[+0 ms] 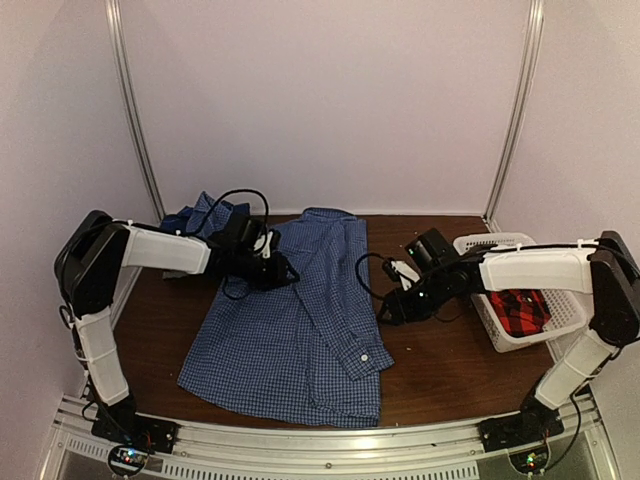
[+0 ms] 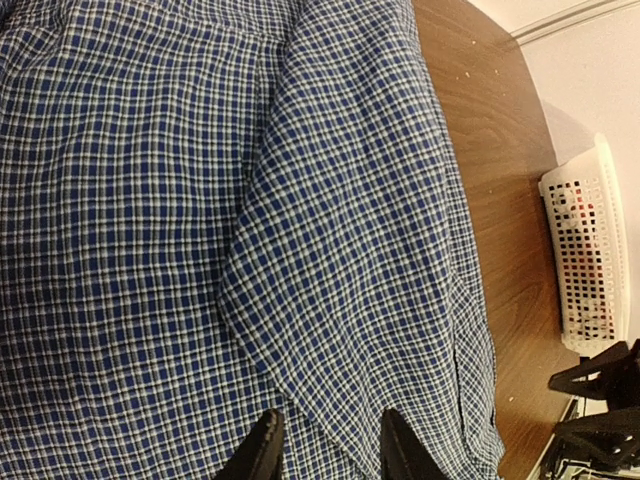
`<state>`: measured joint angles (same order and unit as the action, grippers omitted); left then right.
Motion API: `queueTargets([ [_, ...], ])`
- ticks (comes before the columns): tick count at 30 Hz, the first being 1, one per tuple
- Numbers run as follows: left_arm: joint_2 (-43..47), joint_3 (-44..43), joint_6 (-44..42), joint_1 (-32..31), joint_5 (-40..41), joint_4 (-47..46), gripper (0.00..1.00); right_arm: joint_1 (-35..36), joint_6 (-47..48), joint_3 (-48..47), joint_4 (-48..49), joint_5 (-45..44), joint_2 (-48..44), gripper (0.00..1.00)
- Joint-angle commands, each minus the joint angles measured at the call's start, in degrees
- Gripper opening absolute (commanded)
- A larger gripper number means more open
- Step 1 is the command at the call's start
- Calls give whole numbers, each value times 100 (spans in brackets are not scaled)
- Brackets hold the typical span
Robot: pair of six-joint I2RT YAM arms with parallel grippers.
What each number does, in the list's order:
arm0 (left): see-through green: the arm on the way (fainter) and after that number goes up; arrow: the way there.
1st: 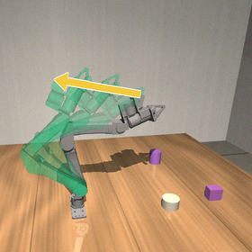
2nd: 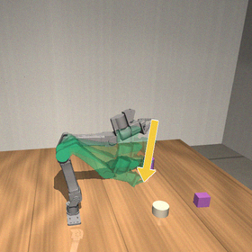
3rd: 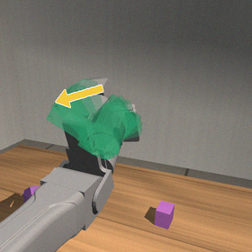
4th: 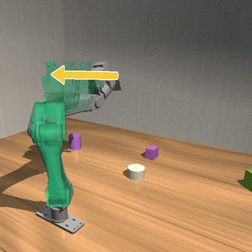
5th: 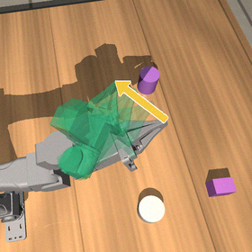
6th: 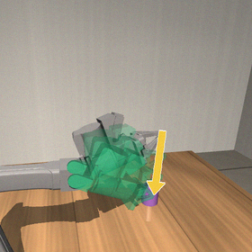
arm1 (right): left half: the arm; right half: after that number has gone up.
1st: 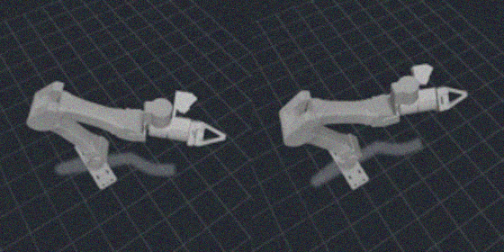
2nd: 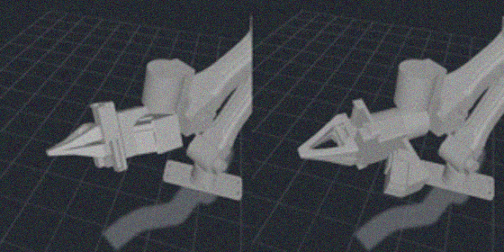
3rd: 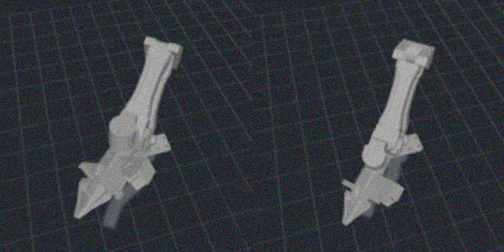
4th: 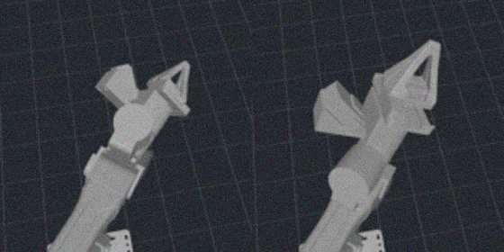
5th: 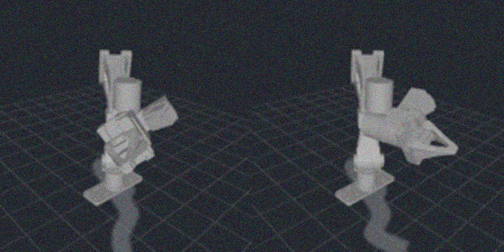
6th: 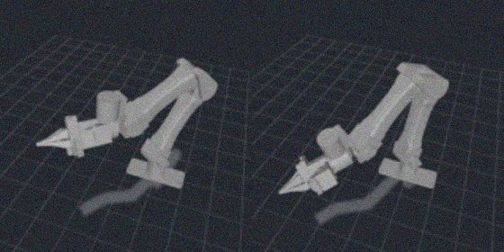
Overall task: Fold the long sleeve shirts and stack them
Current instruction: Adjust the sleeve of the 1/3-folded shirt.
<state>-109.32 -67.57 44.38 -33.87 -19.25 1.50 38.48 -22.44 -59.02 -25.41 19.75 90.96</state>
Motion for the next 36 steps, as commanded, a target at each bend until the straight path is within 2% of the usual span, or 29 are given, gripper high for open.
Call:
queueTargets([
  [1, -142, -199, 77, -20, -238, 142, 34, 29, 98, 992, 692, 978, -358, 50],
  [4, -228, -345, 88, -15, -239, 276, 34, 19, -26, 1435, 969, 1344, -429, 50],
  [7, -313, -535, 37, -15, -149, 463, 34, 18, -106, 1667, 1006, 1322, -443, 50],
  [11, -446, -770, -34, -15, -175, 661, 34, 19, -471, 2049, 1541, 1770, -421, 43],
  [17, -494, -1021, -187, 7, -205, 837, 34, 29, -1050, 2396, 2093, 1990, -415, 26],
  [21, -511, -1079, -272, 53, -328, 851, 34, 39, -1354, 2366, 2219, 1983, -551, 5],
  [23, -513, -1111, -316, 70, -371, 865, 34, 47, -1432, 2281, 2165, 1960, -630, 0],
  [27, -503, -1166, -400, 111, -446, 913, 33, 212, -1592, 2103, 2003, 1999, -723, 0],
  [36, -628, -1446, -567, 179, -621, 1149, 34, 1223, -2280, 1934, 1918, 1805, -851, 0],
])
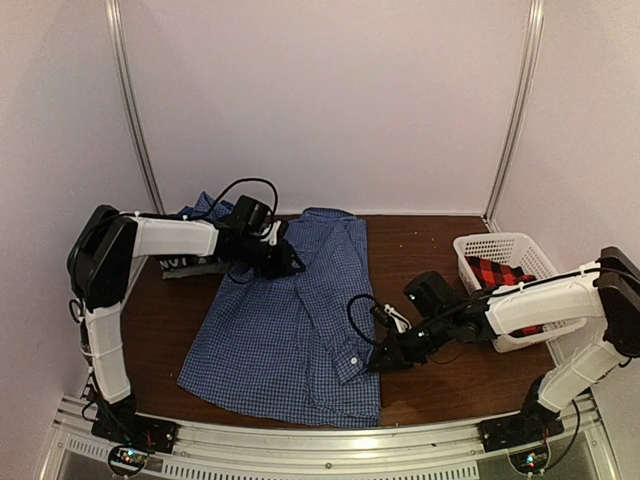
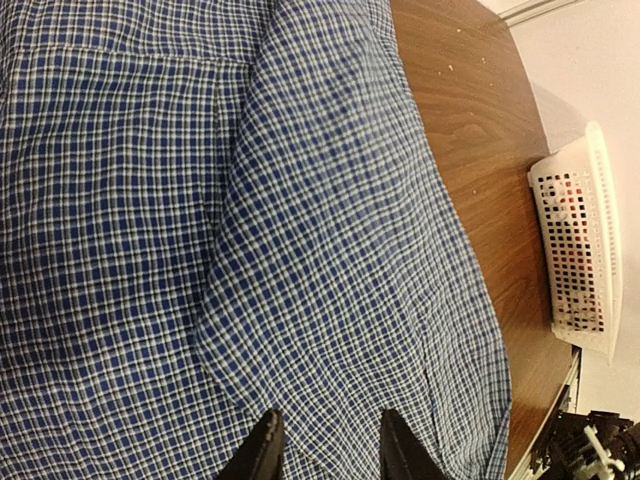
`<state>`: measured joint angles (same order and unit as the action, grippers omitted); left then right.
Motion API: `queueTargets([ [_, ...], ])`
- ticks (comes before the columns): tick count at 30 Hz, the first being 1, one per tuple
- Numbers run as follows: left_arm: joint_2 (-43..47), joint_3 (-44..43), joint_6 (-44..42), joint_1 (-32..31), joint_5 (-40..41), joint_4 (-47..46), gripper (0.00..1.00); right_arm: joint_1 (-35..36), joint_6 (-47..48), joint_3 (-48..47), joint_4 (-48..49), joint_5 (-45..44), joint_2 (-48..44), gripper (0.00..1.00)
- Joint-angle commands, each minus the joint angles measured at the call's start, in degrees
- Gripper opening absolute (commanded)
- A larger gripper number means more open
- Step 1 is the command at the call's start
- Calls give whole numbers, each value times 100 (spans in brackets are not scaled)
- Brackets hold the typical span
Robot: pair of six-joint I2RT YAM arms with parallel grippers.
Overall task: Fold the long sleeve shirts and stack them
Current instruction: Adjust the sleeve of the 1/3-folded shirt.
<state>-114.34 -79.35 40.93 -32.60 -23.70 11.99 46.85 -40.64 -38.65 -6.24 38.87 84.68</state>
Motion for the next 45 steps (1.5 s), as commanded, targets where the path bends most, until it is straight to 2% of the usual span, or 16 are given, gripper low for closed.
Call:
queueTargets([
  [1, -136, -287, -229, 52, -177, 131, 34, 450, -567, -111, 69, -104, -283, 0],
  [11, -357, -211, -152, 52, -240, 83, 34, 597, -705, -158, 376, -61, -178, 0],
  [18, -461, -4, -6, 43, -217, -21, 36, 571, -267, -207, -43, -607, -89, 2],
  [31, -742, 99, 531, -84, -170, -372, 38, 520, 122, -387, -281, -731, 74, 1],
  [35, -780, 65, 619, -106, -109, -469, 31, 510, 143, -414, -297, -736, 66, 1],
  [41, -703, 5, 627, -106, -28, -450, 8, 501, 157, -436, -371, -747, 32, 0],
  [45, -653, -100, 605, -54, 23, -330, 0, 500, 188, -480, -465, -741, 23, 0],
])
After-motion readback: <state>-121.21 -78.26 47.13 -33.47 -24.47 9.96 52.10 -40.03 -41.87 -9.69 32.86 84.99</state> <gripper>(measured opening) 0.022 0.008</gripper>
